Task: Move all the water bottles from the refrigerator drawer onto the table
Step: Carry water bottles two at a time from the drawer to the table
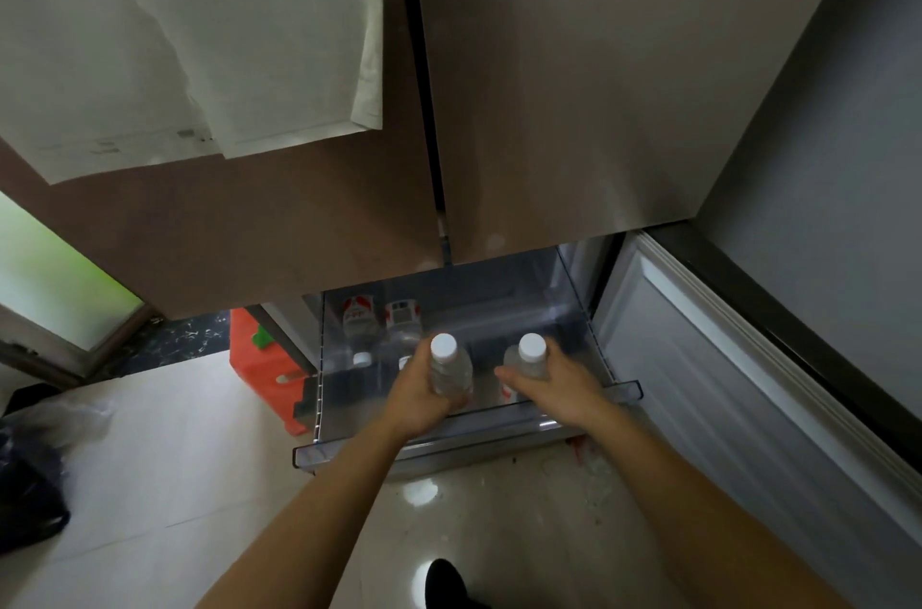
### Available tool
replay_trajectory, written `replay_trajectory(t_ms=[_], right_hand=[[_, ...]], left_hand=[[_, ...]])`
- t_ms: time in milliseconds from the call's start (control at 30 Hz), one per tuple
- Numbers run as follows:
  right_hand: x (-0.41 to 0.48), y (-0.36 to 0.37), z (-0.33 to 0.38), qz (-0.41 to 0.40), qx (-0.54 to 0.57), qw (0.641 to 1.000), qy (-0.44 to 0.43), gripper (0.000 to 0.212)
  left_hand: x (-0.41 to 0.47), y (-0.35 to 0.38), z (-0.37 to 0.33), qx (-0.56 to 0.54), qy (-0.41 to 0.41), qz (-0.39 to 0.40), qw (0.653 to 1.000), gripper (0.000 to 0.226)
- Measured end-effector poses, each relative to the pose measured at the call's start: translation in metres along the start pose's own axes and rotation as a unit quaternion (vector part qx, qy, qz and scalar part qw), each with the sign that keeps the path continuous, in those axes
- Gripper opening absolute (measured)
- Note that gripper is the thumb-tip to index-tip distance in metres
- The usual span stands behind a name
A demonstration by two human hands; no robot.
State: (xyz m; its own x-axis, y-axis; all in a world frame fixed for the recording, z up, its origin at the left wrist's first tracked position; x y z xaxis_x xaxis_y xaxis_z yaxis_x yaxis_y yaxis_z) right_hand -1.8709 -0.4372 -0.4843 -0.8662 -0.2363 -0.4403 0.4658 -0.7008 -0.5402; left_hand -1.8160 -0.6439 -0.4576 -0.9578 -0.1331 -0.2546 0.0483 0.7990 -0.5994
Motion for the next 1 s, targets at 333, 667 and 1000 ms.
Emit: replay_trajectory(t_ms=[333,667,1000], right_hand=[[-0.019,-0.022,0.023,-0.07,0.117,0.986,-0.099,0.061],[-0.076,-0.016,0.136,-0.071,0.2,0.933,-0.29,0.048],[-0.196,0.105,0.228,0.071,0.257,0.888,-0.375,0.043]], left_hand=[[-0.01,-0.02,0.004,-0.018,-0.024,-0.114,0.993,0.07],[-0.152,-0.111,-0.021,-0.173,0.004,-0.367,0.914,0.074],[-0.36,-0.18,0.002,-0.166,-0.067,-0.554,0.813,0.067]])
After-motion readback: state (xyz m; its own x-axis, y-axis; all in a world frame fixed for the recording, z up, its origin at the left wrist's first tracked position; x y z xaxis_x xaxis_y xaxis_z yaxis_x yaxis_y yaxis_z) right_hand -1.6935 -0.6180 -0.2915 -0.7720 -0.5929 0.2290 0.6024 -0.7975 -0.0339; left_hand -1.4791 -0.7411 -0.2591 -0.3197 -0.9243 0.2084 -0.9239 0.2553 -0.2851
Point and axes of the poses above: each hand's wrist, its own x-axis towards the middle knuckle, its own y-axis out of the palm, z = x × y, the point moved 9 cm from there along x, towards the middle knuckle, and after that the axes turned 5 degrees about x, right-handed, at the moved point
